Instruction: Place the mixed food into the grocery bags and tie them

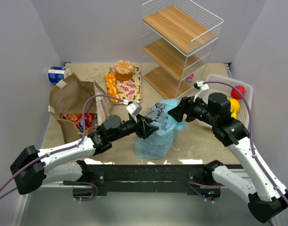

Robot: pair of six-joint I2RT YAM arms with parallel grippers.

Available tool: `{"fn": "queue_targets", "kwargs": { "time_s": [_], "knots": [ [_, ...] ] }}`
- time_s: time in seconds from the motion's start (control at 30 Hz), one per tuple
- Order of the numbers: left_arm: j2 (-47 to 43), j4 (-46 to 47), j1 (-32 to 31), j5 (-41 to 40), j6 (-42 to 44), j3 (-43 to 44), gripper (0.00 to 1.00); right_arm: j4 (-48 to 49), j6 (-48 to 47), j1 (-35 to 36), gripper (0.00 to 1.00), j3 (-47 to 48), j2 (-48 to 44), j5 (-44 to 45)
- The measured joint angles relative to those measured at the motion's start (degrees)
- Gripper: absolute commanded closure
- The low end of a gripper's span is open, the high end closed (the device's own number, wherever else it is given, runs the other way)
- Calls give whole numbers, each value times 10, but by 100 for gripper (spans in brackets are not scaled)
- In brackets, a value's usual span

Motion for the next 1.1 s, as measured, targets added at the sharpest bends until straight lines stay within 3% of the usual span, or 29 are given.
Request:
{"fn": "queue_targets", "kwargs": {
  "time_s": [0.7,1.1],
  "knots": [
    [11,-1,0,8,0,4,39,-68,-33,0,36,38,45,39],
    [12,-5,0,10,2,11,39,2,7,0,37,-21,84,-35]
  ]
}}
